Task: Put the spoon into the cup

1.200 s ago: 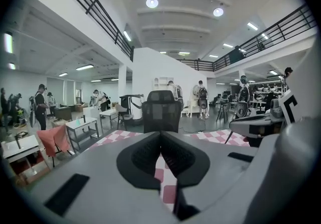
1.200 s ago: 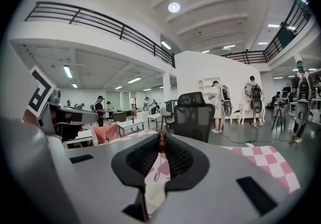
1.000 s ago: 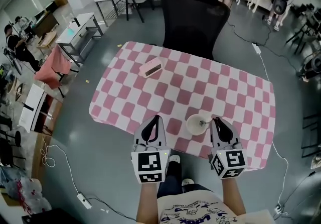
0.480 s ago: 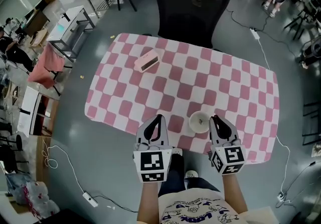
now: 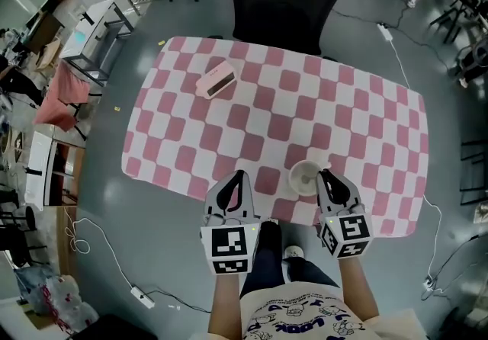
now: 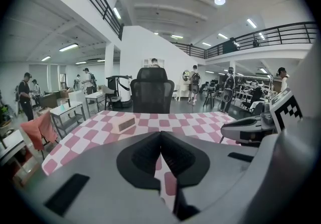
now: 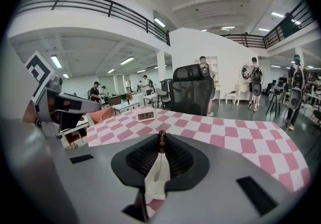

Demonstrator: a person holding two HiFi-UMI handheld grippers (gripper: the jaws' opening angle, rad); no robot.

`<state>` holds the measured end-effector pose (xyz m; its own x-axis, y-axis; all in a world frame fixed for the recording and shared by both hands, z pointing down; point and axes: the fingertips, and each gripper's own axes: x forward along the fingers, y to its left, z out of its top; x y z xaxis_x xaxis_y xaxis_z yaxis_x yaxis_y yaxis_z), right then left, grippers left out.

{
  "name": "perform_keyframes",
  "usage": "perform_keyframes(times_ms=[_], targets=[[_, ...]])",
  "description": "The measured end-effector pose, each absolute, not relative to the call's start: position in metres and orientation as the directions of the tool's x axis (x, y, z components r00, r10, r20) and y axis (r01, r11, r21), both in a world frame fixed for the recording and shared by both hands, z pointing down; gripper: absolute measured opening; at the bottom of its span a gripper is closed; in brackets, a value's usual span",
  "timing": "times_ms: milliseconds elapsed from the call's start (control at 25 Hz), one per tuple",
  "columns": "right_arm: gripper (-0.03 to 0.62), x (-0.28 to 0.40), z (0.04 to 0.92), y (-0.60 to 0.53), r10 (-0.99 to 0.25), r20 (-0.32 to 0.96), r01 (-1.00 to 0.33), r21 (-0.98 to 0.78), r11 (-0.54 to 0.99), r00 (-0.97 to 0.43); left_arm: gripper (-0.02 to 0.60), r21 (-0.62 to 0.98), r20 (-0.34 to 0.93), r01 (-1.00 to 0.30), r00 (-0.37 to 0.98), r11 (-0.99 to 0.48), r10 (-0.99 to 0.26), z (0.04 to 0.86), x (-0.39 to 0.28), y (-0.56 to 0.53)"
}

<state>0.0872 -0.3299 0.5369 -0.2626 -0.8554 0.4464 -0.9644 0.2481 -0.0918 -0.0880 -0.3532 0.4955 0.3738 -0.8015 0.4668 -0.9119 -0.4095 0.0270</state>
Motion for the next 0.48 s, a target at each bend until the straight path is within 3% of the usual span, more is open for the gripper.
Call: perform_keyframes(times_ms=[480], targets=[[0.054, 0.081, 0.568, -0.333, -0.82, 0.501, -0.96, -0.098, 0.264, -0.276, 0.014, 0.041, 0.508, -0.91, 0.374, -0.412, -0.776, 0.521, -0.089, -0.356]])
